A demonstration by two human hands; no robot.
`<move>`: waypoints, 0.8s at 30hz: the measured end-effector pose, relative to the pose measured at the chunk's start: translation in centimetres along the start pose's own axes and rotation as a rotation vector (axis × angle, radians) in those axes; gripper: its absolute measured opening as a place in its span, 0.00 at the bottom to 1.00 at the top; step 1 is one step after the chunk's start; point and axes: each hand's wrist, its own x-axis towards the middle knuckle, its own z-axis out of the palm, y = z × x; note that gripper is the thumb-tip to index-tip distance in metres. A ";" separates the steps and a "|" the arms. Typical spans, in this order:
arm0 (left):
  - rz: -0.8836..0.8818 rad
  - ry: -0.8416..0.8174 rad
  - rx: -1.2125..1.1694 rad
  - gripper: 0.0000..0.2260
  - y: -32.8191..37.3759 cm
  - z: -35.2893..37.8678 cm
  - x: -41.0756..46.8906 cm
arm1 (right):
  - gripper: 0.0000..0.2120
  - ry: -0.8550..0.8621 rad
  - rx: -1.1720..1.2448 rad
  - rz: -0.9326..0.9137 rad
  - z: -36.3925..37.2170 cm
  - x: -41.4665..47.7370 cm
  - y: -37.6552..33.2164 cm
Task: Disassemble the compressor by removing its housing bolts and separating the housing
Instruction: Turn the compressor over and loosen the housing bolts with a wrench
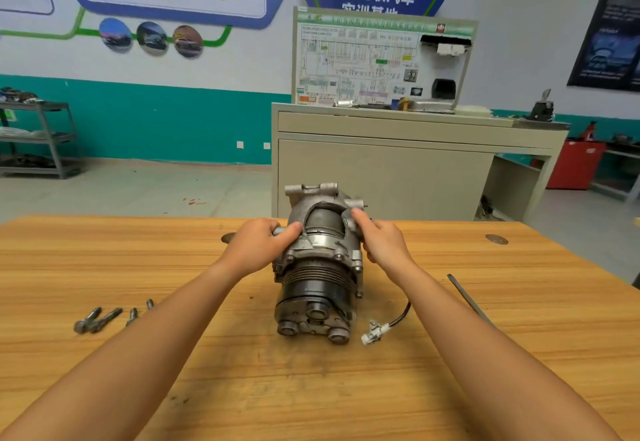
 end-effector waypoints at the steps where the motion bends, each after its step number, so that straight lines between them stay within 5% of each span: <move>1: -0.011 -0.034 0.034 0.22 0.3 0.1 0.7 | 0.23 0.010 0.027 0.054 0.1 0.3 0.4; 8: -0.050 -0.193 0.111 0.25 0.9 -0.2 1.8 | 0.27 -0.087 0.132 0.280 -0.6 -1.1 2.1; 12: -0.160 -0.096 -0.277 0.16 -1.7 1.1 -1.8 | 0.32 -0.326 0.075 0.258 -0.7 -5.2 4.7; 16: -0.298 -0.135 -0.613 0.27 -3.1 3.2 -4.5 | 0.48 -0.370 0.083 0.151 -0.5 -6.3 5.9; 21: -0.246 -0.192 -0.623 0.20 -2.9 3.9 -4.5 | 0.28 -0.360 0.052 0.030 -0.9 -5.8 6.8; 24: -0.215 -0.152 -0.601 0.15 -3.4 4.5 -4.0 | 0.33 -0.302 0.058 -0.040 -0.7 -5.5 7.3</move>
